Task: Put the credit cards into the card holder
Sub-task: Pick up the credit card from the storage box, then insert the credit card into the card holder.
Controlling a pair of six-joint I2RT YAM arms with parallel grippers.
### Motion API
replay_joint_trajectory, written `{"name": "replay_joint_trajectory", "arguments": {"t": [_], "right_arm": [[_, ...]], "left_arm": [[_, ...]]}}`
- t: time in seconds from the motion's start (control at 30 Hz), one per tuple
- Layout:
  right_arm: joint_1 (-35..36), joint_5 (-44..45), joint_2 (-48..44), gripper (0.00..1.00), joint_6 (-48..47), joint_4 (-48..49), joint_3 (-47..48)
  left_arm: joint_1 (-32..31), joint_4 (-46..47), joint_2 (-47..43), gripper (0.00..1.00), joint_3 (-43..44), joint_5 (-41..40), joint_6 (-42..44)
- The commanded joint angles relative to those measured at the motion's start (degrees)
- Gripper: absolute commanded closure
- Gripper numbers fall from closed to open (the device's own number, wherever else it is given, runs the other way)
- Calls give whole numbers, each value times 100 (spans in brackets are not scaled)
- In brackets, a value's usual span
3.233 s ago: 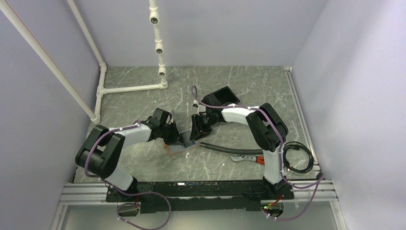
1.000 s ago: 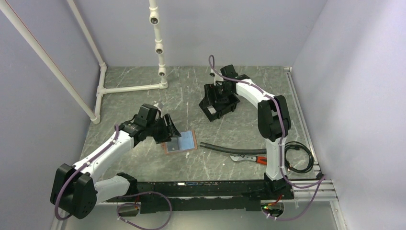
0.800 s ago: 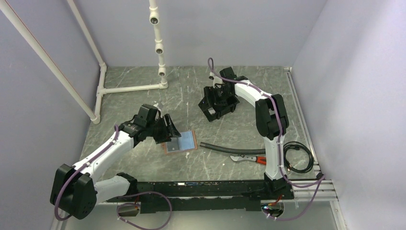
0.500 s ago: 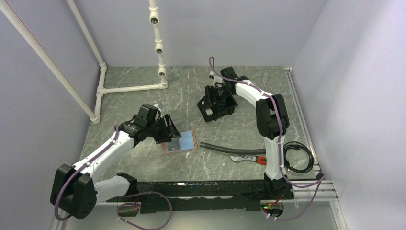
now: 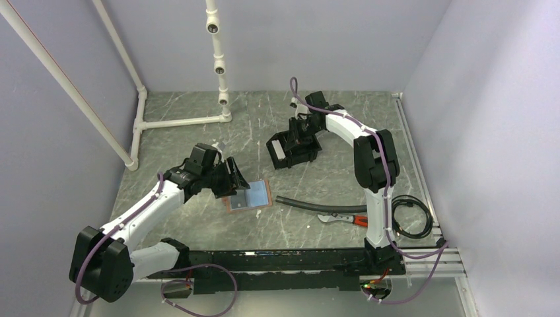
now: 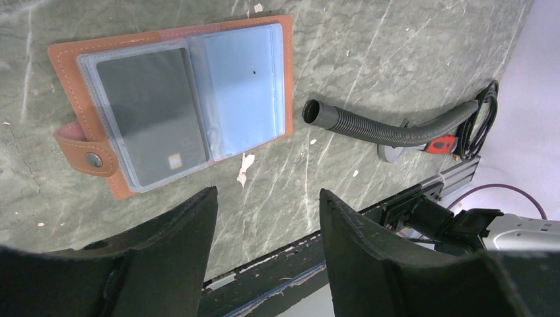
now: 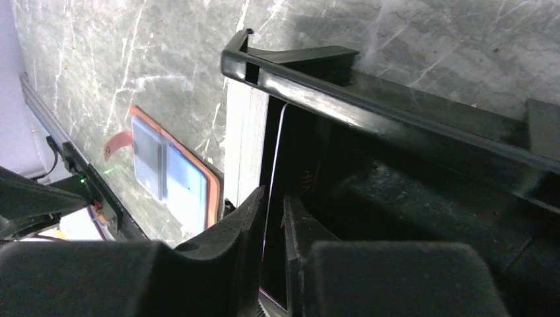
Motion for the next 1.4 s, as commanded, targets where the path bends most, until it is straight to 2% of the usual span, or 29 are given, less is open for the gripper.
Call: {"name": "replay_joint_trajectory", "arguments": {"t": [0.0, 0.2, 0.37, 0.43, 0.5, 0.6, 0.7, 0.8, 0.93, 1.03, 1.37], "right_arm": [[1, 334, -492, 85, -25, 32, 103], [32, 1263, -854, 100, 20, -34, 217], [517, 2512, -1470, 100, -35, -232, 436], [845, 2667, -1702, 100, -38, -234, 373], [1202, 2293, -1891, 100, 93, -110, 106], [1600, 1274, -2106, 100, 531, 491, -685], [1768, 219, -2201, 100, 1259, 1458, -1567], [1819, -385, -2167, 100, 1773, 2195, -2317], [1902, -816, -2045, 100, 2120, 2748, -2775], [2027, -820, -2024, 100, 2278, 3067, -3017], [2070, -1036, -1788, 100, 2556, 3515, -3366]], "left_arm": [[16, 114, -65, 37, -35, -15, 10], [25, -20, 10, 37, -189, -332, -47], [79, 108, 51, 37, -415, -373, -27], [110, 186, 103, 38, -497, -346, -25], [134, 250, 173, 41, -531, -326, -19], [144, 228, 369, 44, -475, -383, 37], [154, 202, 557, 46, -456, -472, 90], [178, 390, 620, 48, -690, -594, 28], [214, 455, 674, 54, -914, -632, -54], [218, 361, 651, 58, -999, -757, -112], [227, 159, 568, 66, -1225, -995, -245]]}}
